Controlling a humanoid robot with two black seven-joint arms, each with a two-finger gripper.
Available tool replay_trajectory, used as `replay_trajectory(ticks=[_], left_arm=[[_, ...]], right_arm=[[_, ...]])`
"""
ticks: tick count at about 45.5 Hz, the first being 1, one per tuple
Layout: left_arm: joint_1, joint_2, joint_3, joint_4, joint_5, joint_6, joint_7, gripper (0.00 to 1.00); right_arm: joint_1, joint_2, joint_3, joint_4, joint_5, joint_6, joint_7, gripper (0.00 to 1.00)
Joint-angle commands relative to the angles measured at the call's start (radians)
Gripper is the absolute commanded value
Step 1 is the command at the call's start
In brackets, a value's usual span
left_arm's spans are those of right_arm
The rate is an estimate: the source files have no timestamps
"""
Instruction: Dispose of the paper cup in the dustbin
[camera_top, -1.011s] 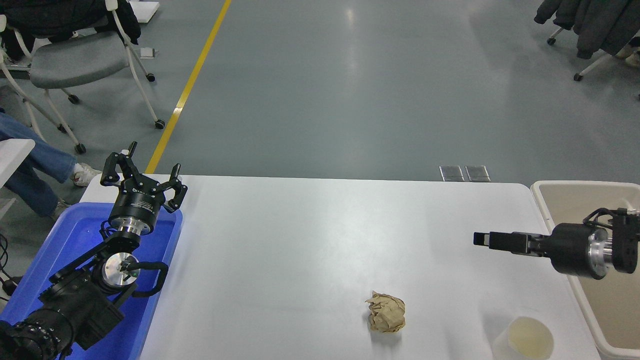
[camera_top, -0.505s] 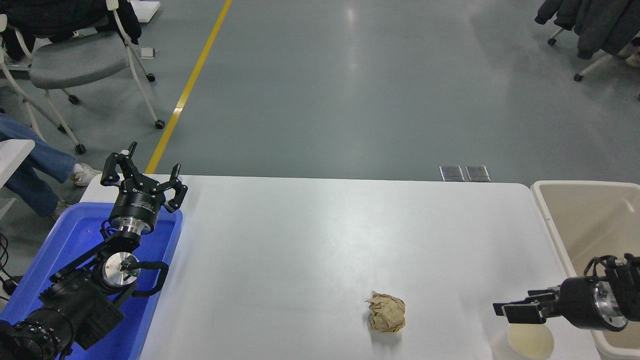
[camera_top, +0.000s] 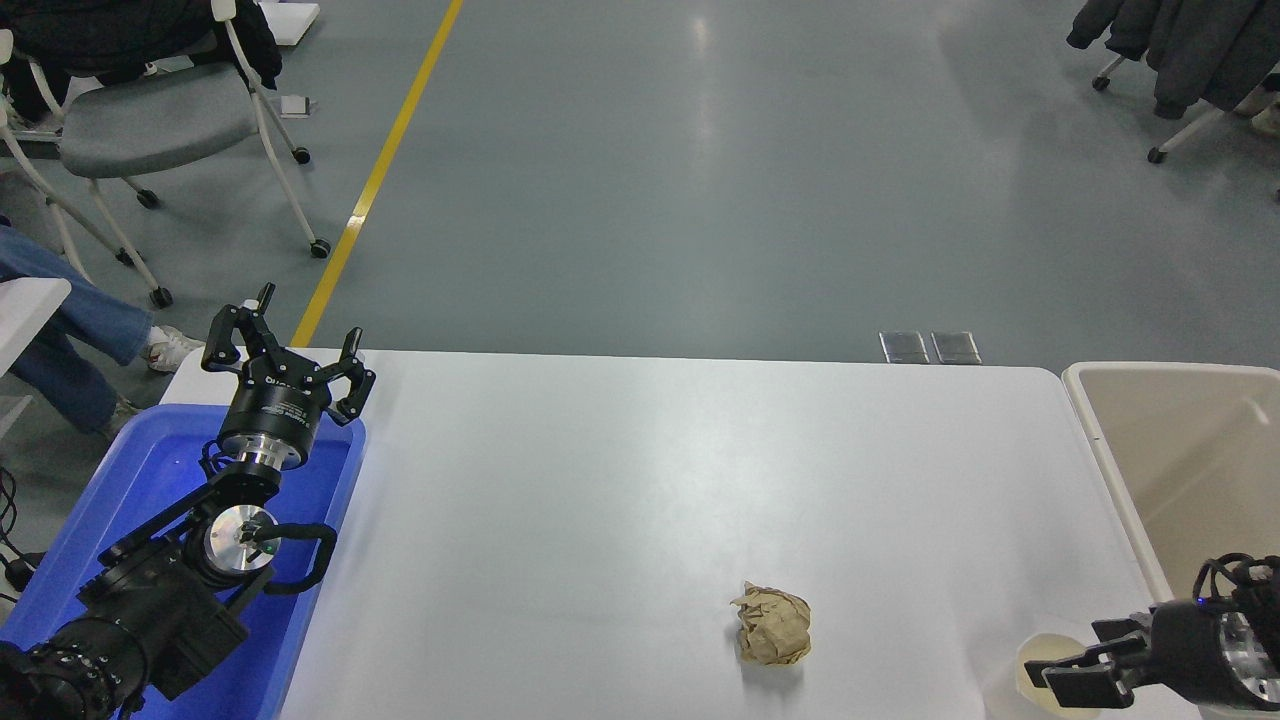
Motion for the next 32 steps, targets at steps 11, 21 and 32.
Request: replay_trajectory(ticks=[11, 21, 32], left_arm=[[0.000, 0.000, 0.000, -0.001, 0.000, 0.000, 0.000, 1.00], [0.000, -0.001, 0.000, -0.001, 0.000, 0.000, 0.000, 1.00], [0.000, 0.000, 0.000, -0.001, 0.000, 0.000, 0.000, 1.00]], right_arm=[[-0.023, 0.011, -0.005, -0.045, -0.022, -0.031, 0.002, 0.84], [-0.027, 0.011, -0.003, -0.044, -0.065, -0.037, 0.007, 0.21], [-0.030, 0.011, -0.006, -0.045, -0.060, -0.036, 0.007, 0.00]])
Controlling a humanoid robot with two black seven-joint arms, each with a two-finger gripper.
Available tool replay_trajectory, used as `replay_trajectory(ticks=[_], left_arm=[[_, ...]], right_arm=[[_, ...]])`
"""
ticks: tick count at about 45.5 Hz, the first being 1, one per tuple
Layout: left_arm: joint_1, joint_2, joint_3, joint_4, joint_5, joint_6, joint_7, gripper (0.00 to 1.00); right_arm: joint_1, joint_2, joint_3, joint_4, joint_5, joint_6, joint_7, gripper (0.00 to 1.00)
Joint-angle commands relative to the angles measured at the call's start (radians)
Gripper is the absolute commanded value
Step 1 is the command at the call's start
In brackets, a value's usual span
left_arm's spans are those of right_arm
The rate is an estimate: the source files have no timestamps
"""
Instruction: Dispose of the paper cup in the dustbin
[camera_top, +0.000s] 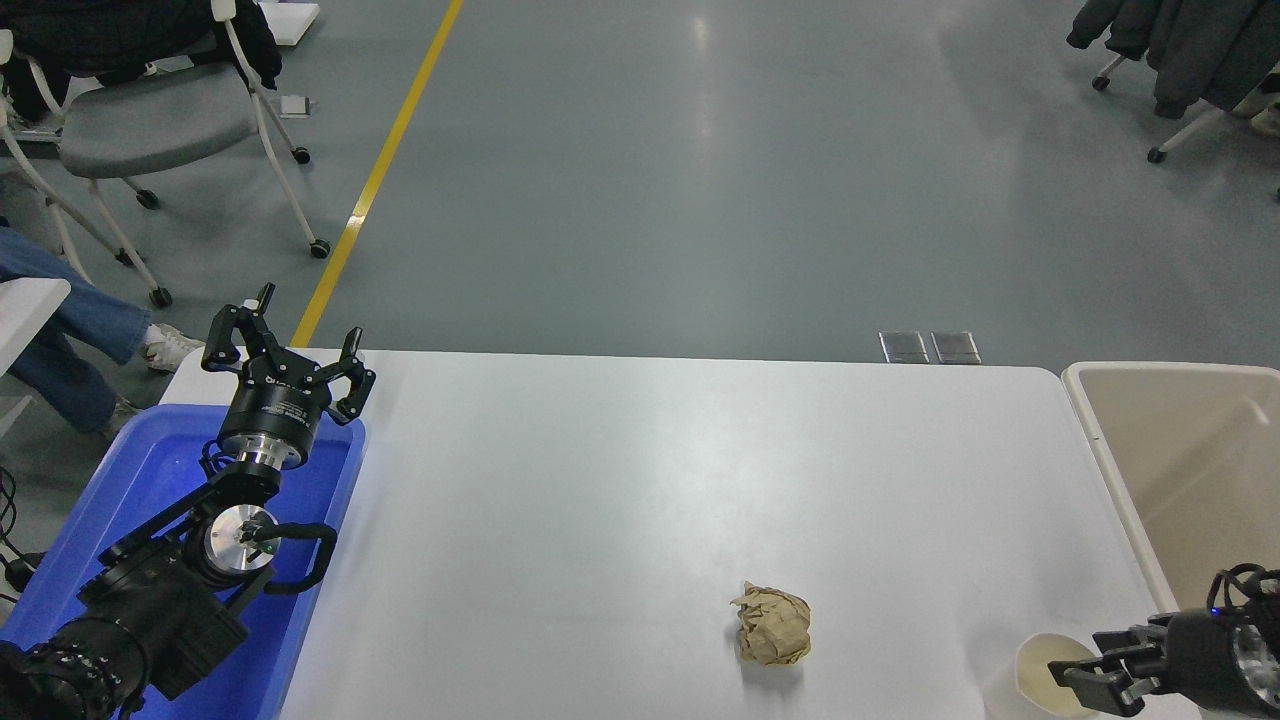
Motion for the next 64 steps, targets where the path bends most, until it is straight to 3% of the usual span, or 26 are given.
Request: replay_trajectory(ticks=[1, 26, 47, 64], left_arm=[[0.000, 0.000, 0.000, 0.001, 0.000, 0.000, -0.001, 1.00], [0.000, -0.001, 0.000, 0.000, 0.000, 0.000, 0.000, 1.00], [0.000, 0.000, 0.000, 0.000, 0.001, 0.000, 0.000, 1.00], [0.000, 0.000, 0.000, 0.001, 0.000, 0.000, 0.000, 1.00]], right_arm=[[-0.003, 0.000, -0.002, -0.003, -0.005, -0.001, 0.001, 0.00], [0.029, -0.019, 0.001, 0.011, 0.023, 0.004, 0.018, 0.00], [0.156, -0.127, 0.002, 0.065, 0.044, 0.069, 0.059, 0.00], [0.458, -0.211, 0.021, 0.114, 0.121, 0.328, 0.059, 0.00]])
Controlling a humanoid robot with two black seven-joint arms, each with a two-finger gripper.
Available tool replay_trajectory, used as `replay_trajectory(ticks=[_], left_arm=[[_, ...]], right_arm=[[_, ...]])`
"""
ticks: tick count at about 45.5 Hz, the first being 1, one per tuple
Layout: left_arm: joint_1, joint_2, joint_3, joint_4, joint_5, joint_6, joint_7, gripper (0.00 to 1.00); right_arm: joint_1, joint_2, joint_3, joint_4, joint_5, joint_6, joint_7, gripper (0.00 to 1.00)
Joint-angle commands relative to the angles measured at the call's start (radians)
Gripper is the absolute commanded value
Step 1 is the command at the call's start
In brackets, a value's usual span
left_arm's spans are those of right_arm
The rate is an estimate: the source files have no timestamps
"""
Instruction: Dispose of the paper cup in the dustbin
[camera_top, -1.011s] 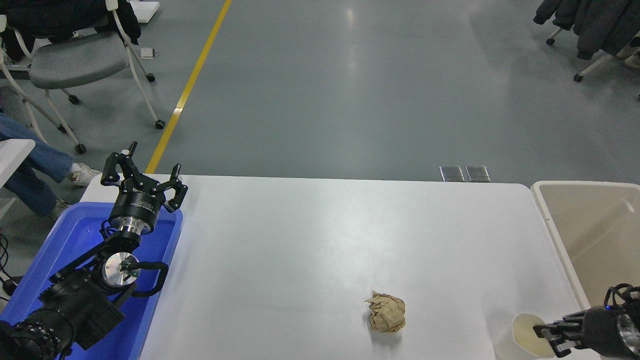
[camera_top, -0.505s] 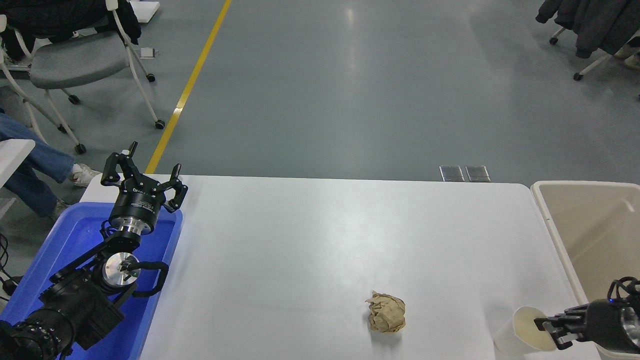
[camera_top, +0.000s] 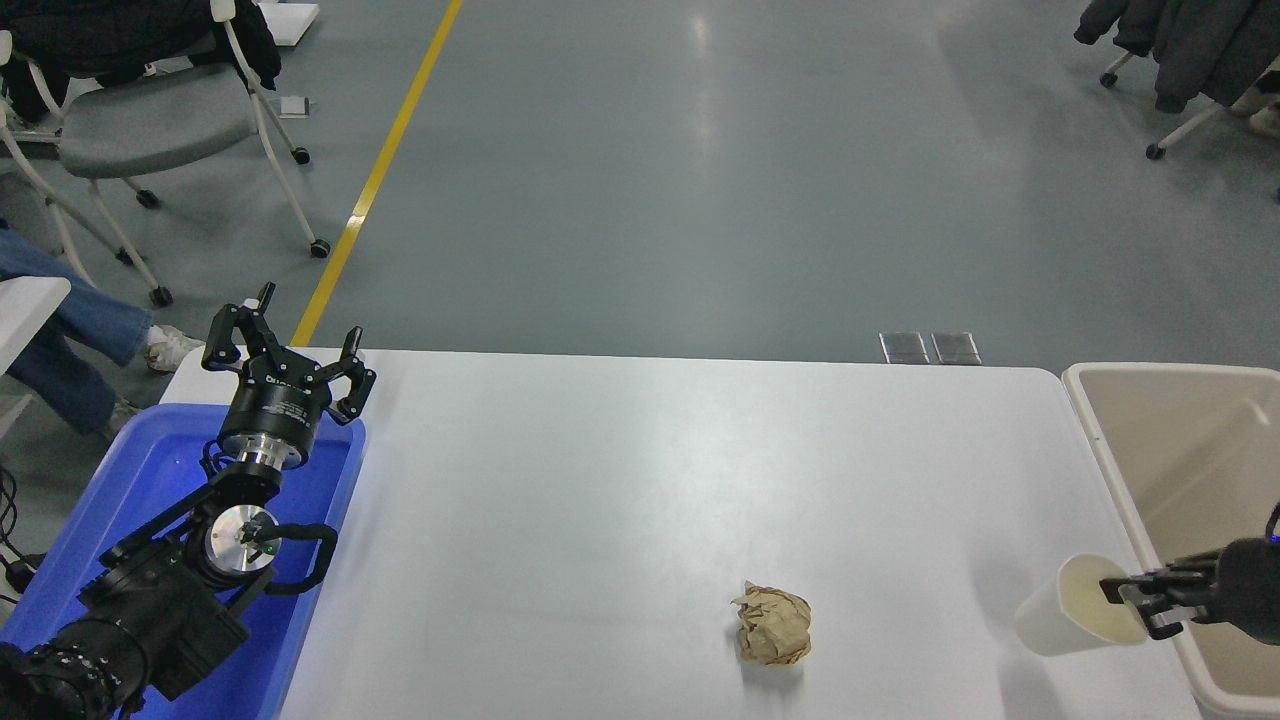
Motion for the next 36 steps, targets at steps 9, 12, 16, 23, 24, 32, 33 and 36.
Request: replay_trajectory(ticks=[9, 12, 16, 23, 24, 32, 33, 36], left_arm=[[0.000, 0.001, 0.000, 0.000, 0.000, 0.000, 0.000, 1.00], [0.000, -0.001, 0.000, 0.000, 0.000, 0.000, 0.000, 1.00], [0.000, -0.001, 0.000, 0.000, 0.000, 0.000, 0.000, 1.00], [0.000, 0.001, 0.000, 0.000, 0.000, 0.000, -0.001, 1.00], [0.000, 0.001, 0.000, 0.001, 0.000, 0.000, 0.000, 1.00], [0.000, 0.001, 0.000, 0.000, 0.000, 0.000, 0.000, 1.00], [0.000, 0.001, 0.000, 0.000, 0.000, 0.000, 0.000, 1.00], [0.000, 0.001, 0.000, 0.000, 0.000, 0.000, 0.000, 1.00]], right_arm=[[0.395, -0.049, 0.006, 0.030, 0.125, 0.349, 0.006, 0.00], [0.447, -0.049, 0.008, 0.031, 0.148, 0.401, 0.006, 0.00], [0.516, -0.050, 0.008, 0.030, 0.188, 0.463, 0.006, 0.00], [0.533, -0.052, 0.006, 0.030, 0.192, 0.475, 0.006, 0.00], [0.533, -0.053, 0.006, 0.030, 0.192, 0.475, 0.006, 0.00], [0.524, -0.069, 0.004, 0.019, 0.191, 0.473, 0.006, 0.00], [0.524, -0.069, 0.003, 0.017, 0.191, 0.473, 0.006, 0.00], [0.522, -0.072, 0.001, 0.004, 0.188, 0.469, 0.006, 0.00]])
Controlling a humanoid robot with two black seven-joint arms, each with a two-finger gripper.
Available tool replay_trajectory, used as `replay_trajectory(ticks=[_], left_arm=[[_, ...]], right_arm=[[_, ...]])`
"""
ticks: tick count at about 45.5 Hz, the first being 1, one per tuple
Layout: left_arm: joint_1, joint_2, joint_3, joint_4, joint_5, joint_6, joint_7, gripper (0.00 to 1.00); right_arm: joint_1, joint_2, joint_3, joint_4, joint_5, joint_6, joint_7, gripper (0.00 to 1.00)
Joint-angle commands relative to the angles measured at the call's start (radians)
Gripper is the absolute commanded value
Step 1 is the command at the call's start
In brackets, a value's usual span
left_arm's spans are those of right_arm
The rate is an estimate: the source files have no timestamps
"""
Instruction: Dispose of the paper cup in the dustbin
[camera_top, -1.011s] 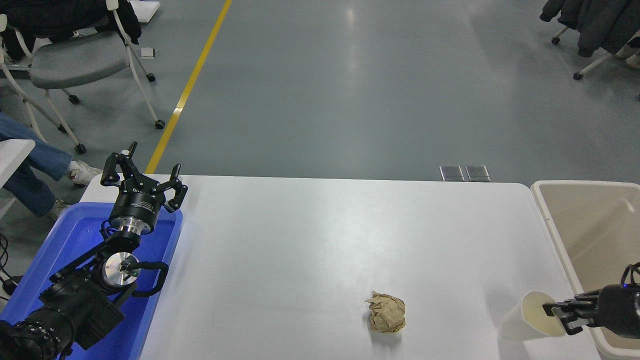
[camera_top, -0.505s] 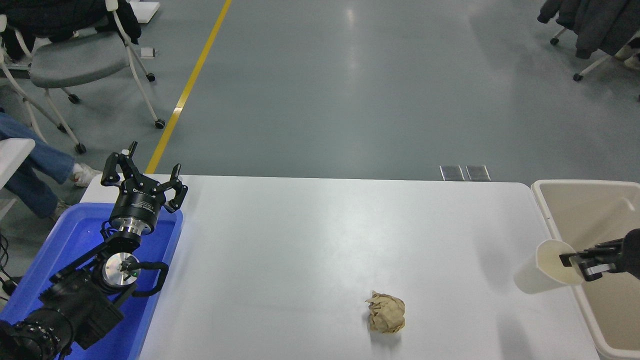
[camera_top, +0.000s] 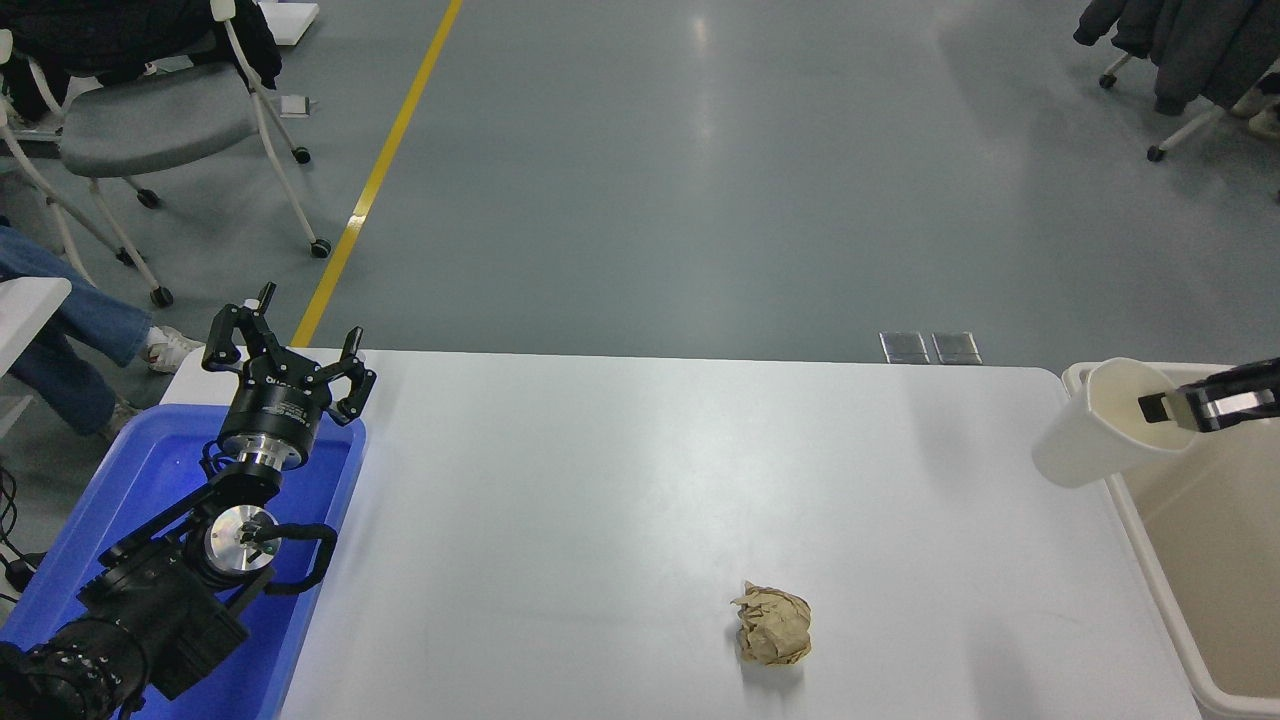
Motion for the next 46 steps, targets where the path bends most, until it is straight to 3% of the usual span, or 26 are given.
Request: replay_trajectory(ticks=[1, 11, 26, 37, 46], left_arm=[[0.000, 0.000, 0.000, 0.001, 0.000, 0.000, 0.000, 1.00], [0.000, 0.000, 0.000, -0.001, 0.000, 0.000, -0.001, 1.00], [0.000, 0.000, 0.000, 0.001, 0.000, 0.000, -0.001, 1.00], [0.000, 0.000, 0.000, -0.001, 0.000, 0.000, -0.001, 1.00], [0.000, 0.000, 0.000, 0.001, 0.000, 0.000, 0.000, 1.00]], right_arm=[[0.020, -0.013, -0.003, -0.028, 0.007, 0.017, 0.000, 0.00], [-0.005, -0.041, -0.012, -0.154, 0.016, 0.003, 0.000, 0.00], [-0.250, 0.007, -0.009, -0.392, 0.200, -0.236, -0.001, 0.00], [-0.465, 0.093, 0.000, -0.596, 0.445, -0.365, -0.001, 0.00], [-0.614, 0.240, 0.002, -0.864, 0.692, -0.396, -0.001, 0.00]])
